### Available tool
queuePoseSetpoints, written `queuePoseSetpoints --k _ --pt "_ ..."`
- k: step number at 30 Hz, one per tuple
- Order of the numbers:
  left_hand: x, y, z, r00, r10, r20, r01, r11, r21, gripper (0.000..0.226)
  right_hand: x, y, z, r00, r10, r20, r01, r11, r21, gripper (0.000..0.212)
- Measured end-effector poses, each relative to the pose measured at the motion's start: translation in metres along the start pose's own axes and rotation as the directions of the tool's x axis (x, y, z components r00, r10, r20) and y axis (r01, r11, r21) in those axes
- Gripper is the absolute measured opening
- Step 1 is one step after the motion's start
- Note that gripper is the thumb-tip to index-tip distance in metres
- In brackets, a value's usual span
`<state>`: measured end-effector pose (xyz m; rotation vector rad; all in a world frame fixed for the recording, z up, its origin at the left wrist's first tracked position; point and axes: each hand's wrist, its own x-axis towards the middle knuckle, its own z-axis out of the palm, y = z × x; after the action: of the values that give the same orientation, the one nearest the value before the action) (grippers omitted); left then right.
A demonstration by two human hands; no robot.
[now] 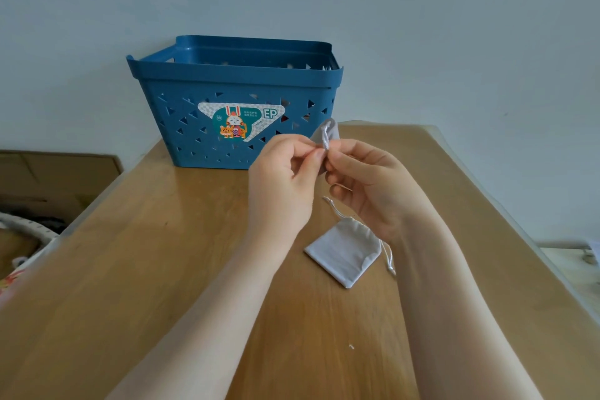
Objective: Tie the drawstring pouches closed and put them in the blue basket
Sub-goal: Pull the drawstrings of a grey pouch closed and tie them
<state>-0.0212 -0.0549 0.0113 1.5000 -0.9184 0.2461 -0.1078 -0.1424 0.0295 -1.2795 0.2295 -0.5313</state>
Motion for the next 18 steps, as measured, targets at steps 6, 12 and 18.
queuePoseSetpoints --k 6,12,18 --pt "0.006 0.015 0.006 0.817 -0.491 0.301 0.545 0.489 -0.681 0.029 0.002 -0.006 -0.007 0.993 0.114 0.009 -0.106 0.885 0.453 0.019" --pt "0.006 0.021 0.008 0.803 -0.468 0.368 0.540 0.309 -0.783 0.035 0.003 -0.004 -0.005 0.993 0.113 -0.039 -0.060 0.753 0.655 0.021" --pt "0.005 0.015 -0.002 0.795 -0.438 0.420 0.607 0.582 -0.541 0.034 0.006 -0.002 -0.003 0.986 0.164 -0.033 -0.125 0.853 0.507 0.013"
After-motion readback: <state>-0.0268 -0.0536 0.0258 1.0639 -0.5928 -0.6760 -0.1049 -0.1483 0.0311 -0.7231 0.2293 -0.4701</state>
